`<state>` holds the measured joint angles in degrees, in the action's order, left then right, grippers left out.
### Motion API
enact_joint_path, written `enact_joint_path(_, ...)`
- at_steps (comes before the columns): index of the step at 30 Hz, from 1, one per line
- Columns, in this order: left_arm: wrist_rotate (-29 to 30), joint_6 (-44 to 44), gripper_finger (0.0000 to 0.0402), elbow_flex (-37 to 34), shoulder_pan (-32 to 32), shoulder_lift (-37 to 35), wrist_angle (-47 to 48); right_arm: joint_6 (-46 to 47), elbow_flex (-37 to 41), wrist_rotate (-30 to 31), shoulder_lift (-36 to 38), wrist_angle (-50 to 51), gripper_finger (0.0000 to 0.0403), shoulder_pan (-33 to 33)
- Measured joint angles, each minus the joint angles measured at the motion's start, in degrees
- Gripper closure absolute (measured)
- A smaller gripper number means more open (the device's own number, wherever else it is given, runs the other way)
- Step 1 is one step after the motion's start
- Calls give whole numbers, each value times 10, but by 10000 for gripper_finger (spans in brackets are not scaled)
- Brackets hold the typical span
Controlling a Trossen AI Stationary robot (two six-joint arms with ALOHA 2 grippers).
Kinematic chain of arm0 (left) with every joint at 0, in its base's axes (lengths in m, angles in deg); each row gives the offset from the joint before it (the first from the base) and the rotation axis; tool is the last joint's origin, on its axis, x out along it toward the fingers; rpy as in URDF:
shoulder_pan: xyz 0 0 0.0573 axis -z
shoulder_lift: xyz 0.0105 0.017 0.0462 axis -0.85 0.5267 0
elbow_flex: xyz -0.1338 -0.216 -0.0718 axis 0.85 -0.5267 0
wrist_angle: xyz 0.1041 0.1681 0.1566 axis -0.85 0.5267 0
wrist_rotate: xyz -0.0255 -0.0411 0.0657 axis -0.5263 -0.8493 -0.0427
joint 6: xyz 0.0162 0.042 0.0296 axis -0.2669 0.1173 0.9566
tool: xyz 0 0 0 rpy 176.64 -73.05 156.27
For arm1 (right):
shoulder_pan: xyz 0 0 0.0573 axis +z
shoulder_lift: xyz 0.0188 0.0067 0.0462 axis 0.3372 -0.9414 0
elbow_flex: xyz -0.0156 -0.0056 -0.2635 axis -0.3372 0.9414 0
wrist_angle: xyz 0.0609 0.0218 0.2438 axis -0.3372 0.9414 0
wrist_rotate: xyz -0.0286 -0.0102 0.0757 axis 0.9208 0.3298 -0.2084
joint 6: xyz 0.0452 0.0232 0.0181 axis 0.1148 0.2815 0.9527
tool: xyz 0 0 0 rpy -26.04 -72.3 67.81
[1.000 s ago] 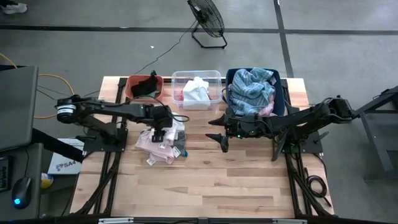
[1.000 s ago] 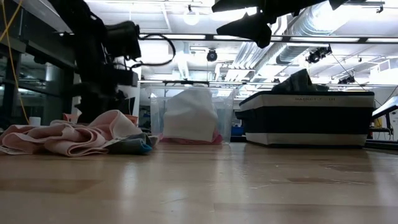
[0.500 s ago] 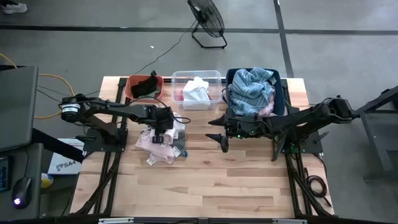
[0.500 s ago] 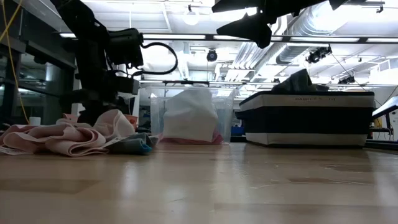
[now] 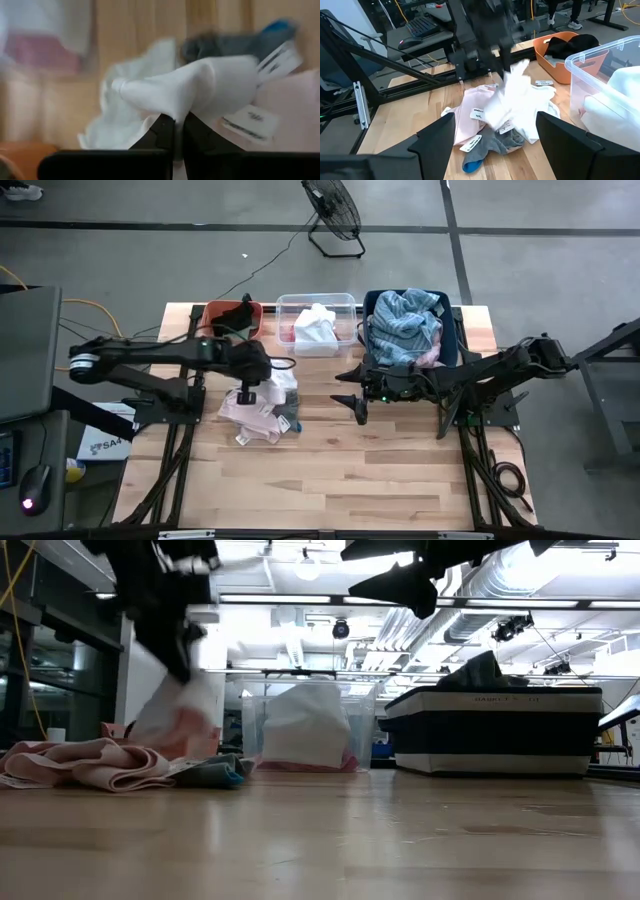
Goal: Pick & Place Cloths
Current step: Put the white underwear into the transparent bin
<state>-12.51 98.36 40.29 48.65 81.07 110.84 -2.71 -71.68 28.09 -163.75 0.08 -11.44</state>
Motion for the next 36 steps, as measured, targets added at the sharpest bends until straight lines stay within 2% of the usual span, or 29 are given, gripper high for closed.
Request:
enact_joint_path(5,25,-2,394,48,38,-52,22,0,0,0,0,0,133,0)
enact_joint_path(10,82,16,394,86,86,-85,23,0,0,0,0,-2,133,0)
enact_joint_path(15,129,91,394,101,130,-97,0,-1,0,0,0,-13,133,0)
enact_joint_path(19,190,161,394,101,146,-96,-62,-2,0,0,0,-13,133,0)
enact_joint_path(25,353,224,394,101,136,-64,-219,-2,0,0,0,-13,133,0)
enact_joint_path(29,371,273,394,101,111,-34,-315,-2,0,0,0,-12,133,0)
enact_joint_path(36,390,319,394,101,23,24,-445,-3,0,0,0,-8,133,0)
